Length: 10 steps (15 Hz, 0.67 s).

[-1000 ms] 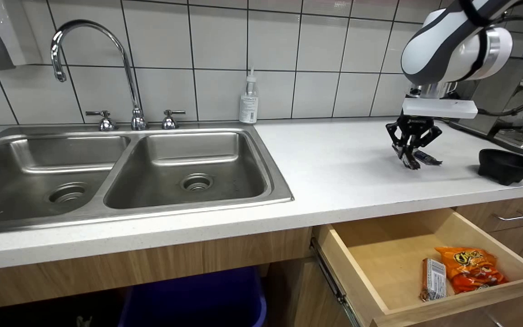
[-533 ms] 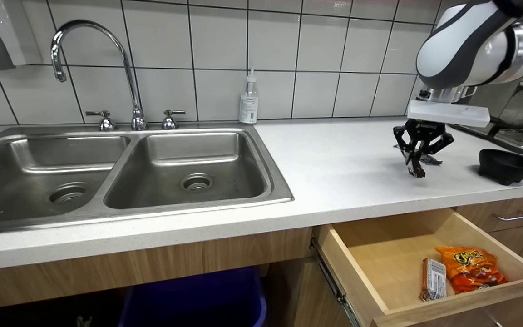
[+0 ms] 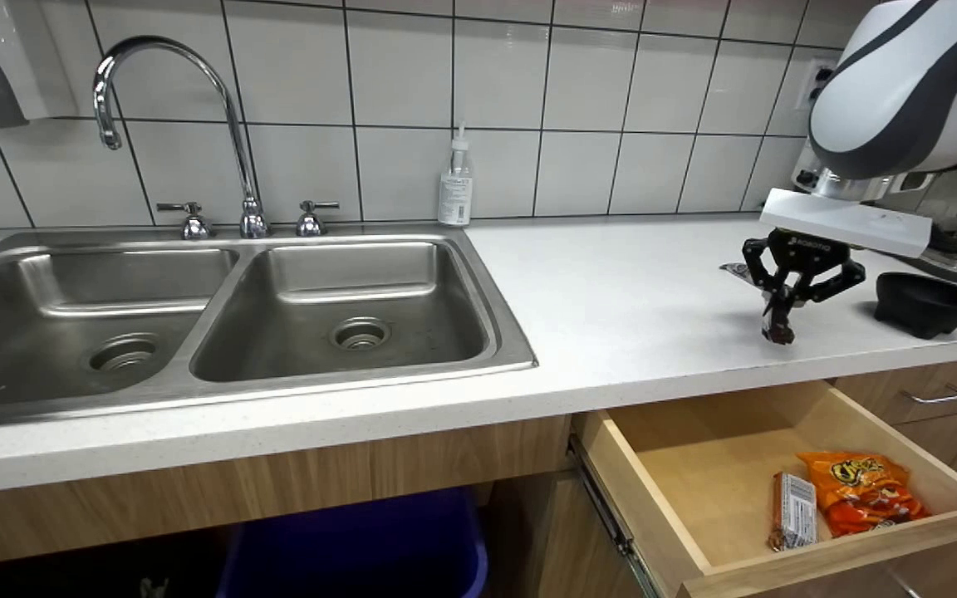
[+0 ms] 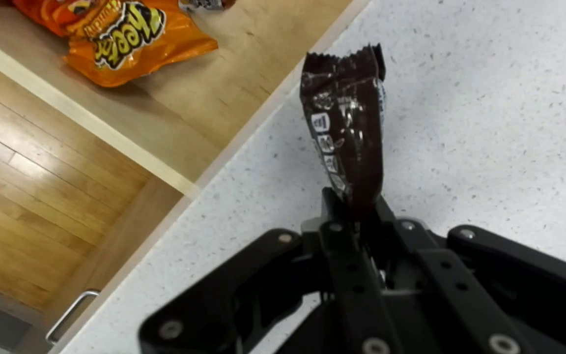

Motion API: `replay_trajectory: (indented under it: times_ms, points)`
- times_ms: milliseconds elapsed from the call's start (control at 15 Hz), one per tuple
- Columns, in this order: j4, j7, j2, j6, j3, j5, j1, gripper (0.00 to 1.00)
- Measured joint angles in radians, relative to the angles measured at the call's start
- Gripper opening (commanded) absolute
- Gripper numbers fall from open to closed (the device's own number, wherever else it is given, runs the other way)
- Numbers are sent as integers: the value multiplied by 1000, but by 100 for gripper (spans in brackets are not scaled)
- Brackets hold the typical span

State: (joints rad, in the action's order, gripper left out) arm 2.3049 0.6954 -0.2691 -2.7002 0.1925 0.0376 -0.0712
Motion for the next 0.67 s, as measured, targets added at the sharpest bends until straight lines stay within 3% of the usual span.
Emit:
replay_trajectory:
  times_ms: [333, 667]
  points:
    - [122, 158, 70, -59, 16, 32, -19, 5]
    - [222, 358, 139, -80, 30, 140, -22, 5]
